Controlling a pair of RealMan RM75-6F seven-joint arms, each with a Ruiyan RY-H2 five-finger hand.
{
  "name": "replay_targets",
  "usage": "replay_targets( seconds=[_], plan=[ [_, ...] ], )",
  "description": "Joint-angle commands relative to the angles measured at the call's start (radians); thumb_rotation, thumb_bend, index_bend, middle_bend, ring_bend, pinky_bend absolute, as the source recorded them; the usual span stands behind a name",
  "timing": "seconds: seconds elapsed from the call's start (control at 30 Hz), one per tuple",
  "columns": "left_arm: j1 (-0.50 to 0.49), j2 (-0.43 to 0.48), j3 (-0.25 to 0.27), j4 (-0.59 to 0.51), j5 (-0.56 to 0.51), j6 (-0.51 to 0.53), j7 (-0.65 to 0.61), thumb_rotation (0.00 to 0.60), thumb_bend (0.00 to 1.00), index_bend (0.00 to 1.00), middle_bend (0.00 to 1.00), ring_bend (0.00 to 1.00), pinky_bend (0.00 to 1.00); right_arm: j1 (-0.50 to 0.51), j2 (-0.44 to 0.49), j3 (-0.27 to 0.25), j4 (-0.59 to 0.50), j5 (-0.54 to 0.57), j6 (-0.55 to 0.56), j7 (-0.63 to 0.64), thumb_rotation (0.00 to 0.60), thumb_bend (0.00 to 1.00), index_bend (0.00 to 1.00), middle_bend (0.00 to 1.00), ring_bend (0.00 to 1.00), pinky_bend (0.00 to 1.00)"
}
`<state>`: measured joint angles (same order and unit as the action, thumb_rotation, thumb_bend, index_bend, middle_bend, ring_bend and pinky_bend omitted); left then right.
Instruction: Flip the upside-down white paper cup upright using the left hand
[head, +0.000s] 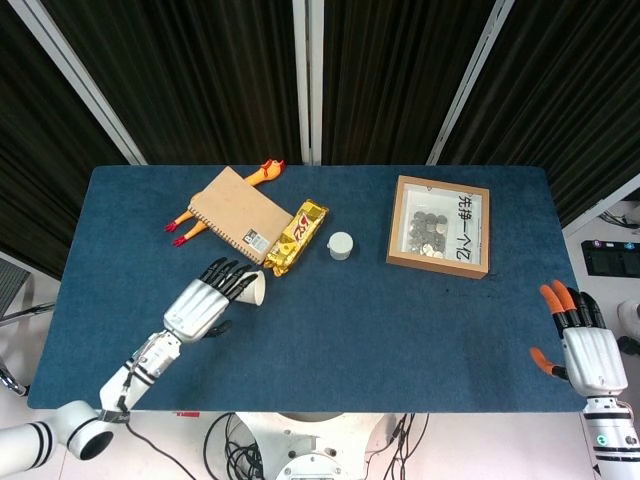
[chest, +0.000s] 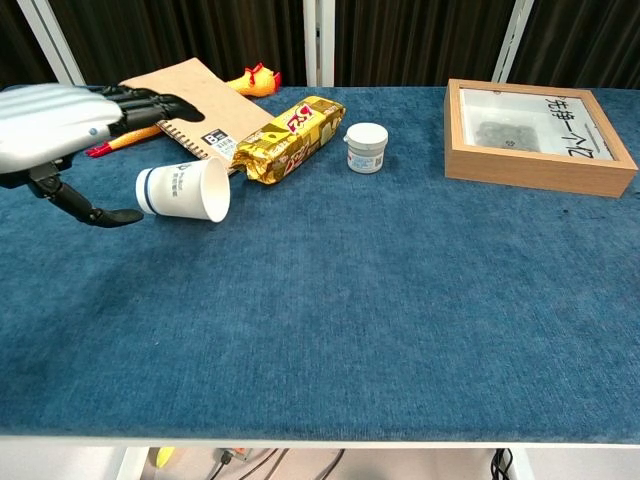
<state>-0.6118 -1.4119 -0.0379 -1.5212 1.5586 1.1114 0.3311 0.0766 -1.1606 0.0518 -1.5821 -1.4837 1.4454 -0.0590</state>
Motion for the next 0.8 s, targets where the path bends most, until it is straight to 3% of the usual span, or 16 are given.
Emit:
replay_targets(
  seconds=[0.03,0.23,0.47,0.8],
  plan=[
    [-0.055,-0.010,-0.066,-0.236,-0.208,-0.089,0.765,0.600,0.23,0.03,0.00,0.00,0.00,-0.001,0.001,-0.001,0.002,0.000,0.000,0.004,0.600,0.16,0.00,0.00,0.00,0.00],
    [-0.109,-0.098,-0.112,-0.258,-0.449,-0.072,0.977,0.600,0.21,0.03,0.00,0.00,0.00,-0.004,0.007,0.001,0.013,0.011,-0.002,0.022,0.600,0.16,0.00,0.00,0.00,0.00],
    [-0.180,-0.155,-0.161,-0.304,-0.750,-0.013,1.092,0.600,0.21,0.03,0.01,0.00,0.00,0.002,0.003,0.002,0.021,0.015,-0.016,0.030,0.600,0.16,0.00,0.00,0.00,0.00],
    [-0.285,-0.201,-0.161,-0.256,-0.931,0.054,1.126,0.600,0.21,0.03,0.03,0.00,0.00,0.000,0.005,0.001,0.024,0.018,-0.015,0.034,0.600,0.16,0.00,0.00,0.00,0.00]
  ],
)
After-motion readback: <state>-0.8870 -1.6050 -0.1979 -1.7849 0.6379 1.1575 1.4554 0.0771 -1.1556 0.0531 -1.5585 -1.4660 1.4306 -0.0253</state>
